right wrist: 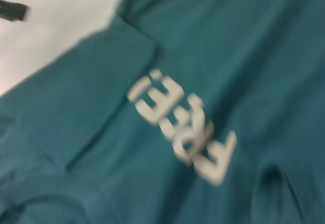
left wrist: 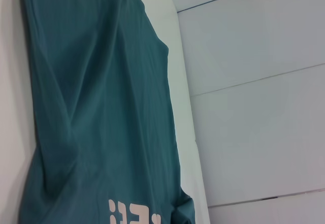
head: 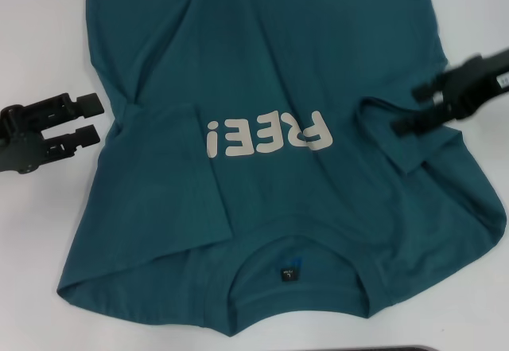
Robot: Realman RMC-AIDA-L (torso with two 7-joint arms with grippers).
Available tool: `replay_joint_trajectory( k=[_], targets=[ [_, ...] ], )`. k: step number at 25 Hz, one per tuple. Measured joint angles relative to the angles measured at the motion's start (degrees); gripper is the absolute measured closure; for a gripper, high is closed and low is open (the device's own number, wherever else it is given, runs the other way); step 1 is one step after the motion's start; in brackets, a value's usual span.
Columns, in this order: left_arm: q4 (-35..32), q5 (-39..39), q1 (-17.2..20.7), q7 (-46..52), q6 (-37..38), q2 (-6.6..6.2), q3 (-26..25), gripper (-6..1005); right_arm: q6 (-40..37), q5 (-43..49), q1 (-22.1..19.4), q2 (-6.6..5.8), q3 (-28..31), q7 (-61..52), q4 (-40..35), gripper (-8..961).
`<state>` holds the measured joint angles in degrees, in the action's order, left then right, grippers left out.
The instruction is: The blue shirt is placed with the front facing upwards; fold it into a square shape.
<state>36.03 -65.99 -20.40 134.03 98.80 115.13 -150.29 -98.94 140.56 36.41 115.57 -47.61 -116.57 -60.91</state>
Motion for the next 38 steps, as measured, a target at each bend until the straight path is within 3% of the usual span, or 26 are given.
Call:
replay_joint_trajectory(
  k=[3, 6, 11, 14, 19, 26, 30, 38],
  targets=[
    [-0.01, 0.0, 0.01, 0.01, -0.1, 0.0, 0.0, 221, 1.8, -3.46, -0.06, 1.49, 5.27, 1.45, 0.09, 38],
    [-0.06, -0.03, 0.01, 0.04, -0.11, 0.0, 0.01, 221, 3.16, -8.29, 0.64, 0.93, 9.15, -1.3, 4.6, 38],
    [-0.09, -0.1, -0.04, -0.05, -0.11, 0.0, 0.0, 221, 3.83, -20.76, 0.96, -2.98, 14.6, -4.83, 18.77, 38],
    [-0.09, -0.11, -0.01, -0.13, -0.1, 0.04, 0.0, 221, 3.06, -25.56, -0.1, -4.43, 14.61, -3.98, 21.4, 38],
    [-0.55, -0.11, 0.1, -0.24, -0.09, 0.04, 0.0, 221, 2.32, -18.34, -0.34, -6.41, 11.3, -5.66, 17.12, 38],
    [-0.93, -0.14, 0.06, -0.42, -0.09, 0.0, 0.0, 221, 1.52, -10.88, 0.03, -9.38, 10.66, -22.97, 17.45, 38],
    [-0.97, -0.23, 0.02, -0.43, -0.1, 0.09, 0.0, 221, 2.34, -8.08, -0.64, -9.39, 10.66, -26.93, 19.67, 38],
    [-0.96, -0.3, -0.02, -0.44, -0.19, 0.19, 0.0, 220, 6.71, -2.79, -1.18, -7.44, 10.69, -27.46, 21.46, 38]
  ],
)
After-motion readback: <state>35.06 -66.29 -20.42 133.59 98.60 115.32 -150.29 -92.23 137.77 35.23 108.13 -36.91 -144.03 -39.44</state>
